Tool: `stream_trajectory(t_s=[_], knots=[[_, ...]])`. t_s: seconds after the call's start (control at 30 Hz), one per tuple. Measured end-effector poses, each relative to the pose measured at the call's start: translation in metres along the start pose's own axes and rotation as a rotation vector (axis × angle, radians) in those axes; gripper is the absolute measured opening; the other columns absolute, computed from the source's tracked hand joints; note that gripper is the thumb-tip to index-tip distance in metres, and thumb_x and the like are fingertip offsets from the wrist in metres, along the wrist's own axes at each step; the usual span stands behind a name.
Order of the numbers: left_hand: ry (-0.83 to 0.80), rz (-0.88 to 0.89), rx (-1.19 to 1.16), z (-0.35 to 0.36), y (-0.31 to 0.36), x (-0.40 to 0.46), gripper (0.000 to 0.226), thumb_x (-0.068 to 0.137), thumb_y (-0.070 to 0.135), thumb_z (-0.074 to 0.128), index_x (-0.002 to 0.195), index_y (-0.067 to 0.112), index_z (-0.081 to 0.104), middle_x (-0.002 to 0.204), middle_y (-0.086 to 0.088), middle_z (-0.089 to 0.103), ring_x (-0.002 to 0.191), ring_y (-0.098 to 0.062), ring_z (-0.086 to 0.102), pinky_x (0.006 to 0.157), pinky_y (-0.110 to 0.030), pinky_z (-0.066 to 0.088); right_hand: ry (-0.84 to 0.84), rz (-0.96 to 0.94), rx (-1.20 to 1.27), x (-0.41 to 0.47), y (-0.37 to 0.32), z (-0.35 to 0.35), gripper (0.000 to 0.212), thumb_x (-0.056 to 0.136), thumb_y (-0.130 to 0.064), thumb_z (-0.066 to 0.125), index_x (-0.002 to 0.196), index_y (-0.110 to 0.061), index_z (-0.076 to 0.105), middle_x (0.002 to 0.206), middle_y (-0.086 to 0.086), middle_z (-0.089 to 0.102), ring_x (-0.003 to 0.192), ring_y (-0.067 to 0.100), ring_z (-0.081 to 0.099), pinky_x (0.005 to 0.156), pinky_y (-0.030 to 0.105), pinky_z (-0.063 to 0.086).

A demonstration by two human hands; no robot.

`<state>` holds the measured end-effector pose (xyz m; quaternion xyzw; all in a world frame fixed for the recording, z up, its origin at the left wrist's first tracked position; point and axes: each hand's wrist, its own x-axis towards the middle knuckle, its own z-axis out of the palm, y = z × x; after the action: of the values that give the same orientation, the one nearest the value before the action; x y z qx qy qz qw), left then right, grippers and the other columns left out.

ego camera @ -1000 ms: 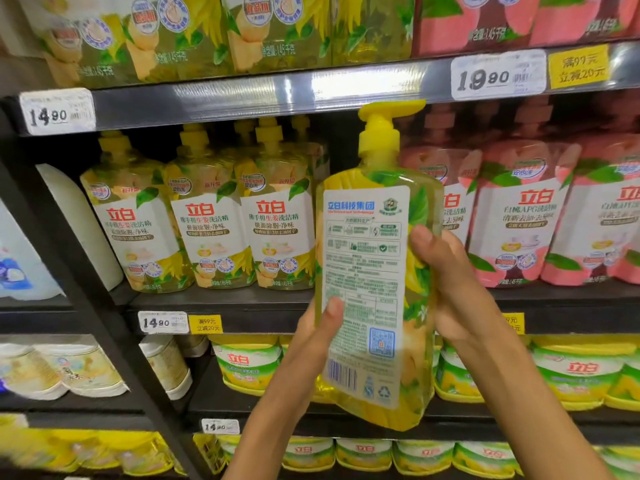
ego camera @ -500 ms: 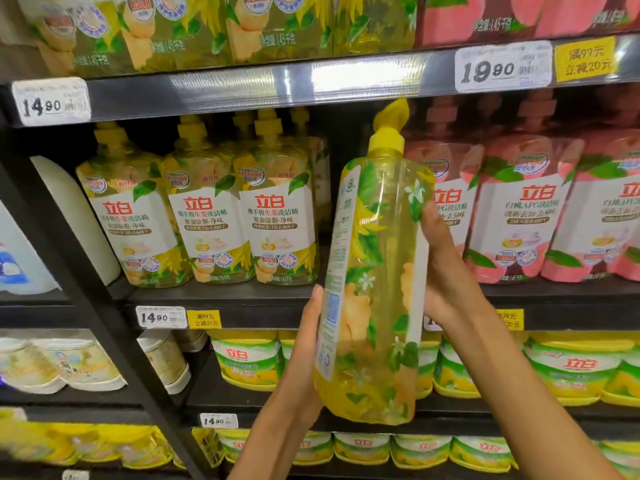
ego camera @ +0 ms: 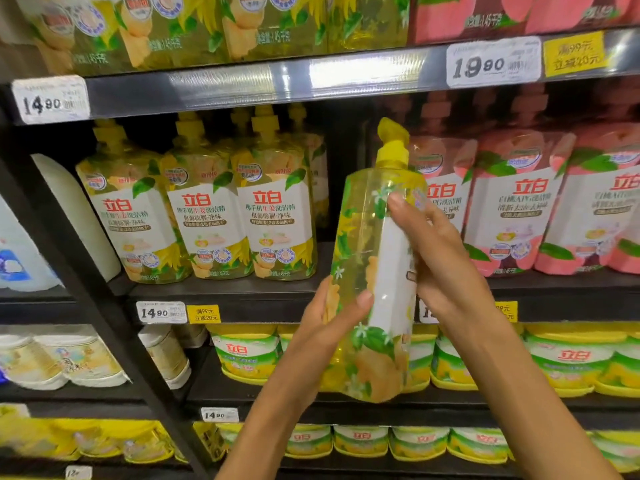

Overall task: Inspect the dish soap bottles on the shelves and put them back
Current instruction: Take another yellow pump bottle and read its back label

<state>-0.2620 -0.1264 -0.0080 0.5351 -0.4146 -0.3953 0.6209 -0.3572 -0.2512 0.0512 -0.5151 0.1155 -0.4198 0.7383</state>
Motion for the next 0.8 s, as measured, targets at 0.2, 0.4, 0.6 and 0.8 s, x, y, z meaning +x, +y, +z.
stream_trajectory(t_s=[0.2,0.4,0.6,0.8], knots=[[-0.057,-0.038,-0.368,-0.002,0.002,-0.005,0.063,0.051,0.064,0.081,0.105,0.032,0.074,0.112,-0.004,0.072,0.104,-0.021,0.068,0.077,-0.030,0.057,0.018,0.017,-0.063,-0.001,-0.004,-0.010,0.083,0.065,-0.052,0.075,0.138,-0.021,0.048,0.105,-0.001,0.075,0.095,0.013,0.072,0.072,0.026,0.058],[-0.058,-0.076,-0.452,0.002,0.009,-0.011,0.043,0.077,0.058,0.061,0.108,0.030,0.073,0.116,-0.004,0.070,0.107,-0.021,0.067,0.079,-0.030,0.056,-0.138,0.135,0.199,0.000,0.005,-0.009,0.027,0.092,-0.041,0.059,0.104,-0.023,0.076,0.108,0.005,0.074,0.100,0.020,0.071,0.082,0.035,0.057],[-0.027,-0.067,-0.237,-0.012,0.025,-0.015,0.053,0.072,0.062,0.055,0.109,0.029,0.073,0.116,-0.002,0.070,0.109,-0.019,0.066,0.080,-0.031,0.057,-0.085,0.100,0.094,0.003,-0.002,-0.008,0.027,0.091,-0.040,0.062,0.103,-0.021,0.077,0.108,0.007,0.074,0.102,0.023,0.071,0.081,0.036,0.059],[0.024,-0.082,-0.111,0.004,0.026,-0.020,0.063,0.073,0.050,0.064,0.127,0.018,0.059,0.114,-0.006,0.071,0.106,-0.022,0.068,0.091,-0.037,0.055,-0.084,0.151,-0.103,0.005,-0.009,0.002,0.047,0.088,-0.045,0.064,0.122,-0.012,0.064,0.108,0.010,0.074,0.099,0.024,0.072,0.080,0.039,0.060]])
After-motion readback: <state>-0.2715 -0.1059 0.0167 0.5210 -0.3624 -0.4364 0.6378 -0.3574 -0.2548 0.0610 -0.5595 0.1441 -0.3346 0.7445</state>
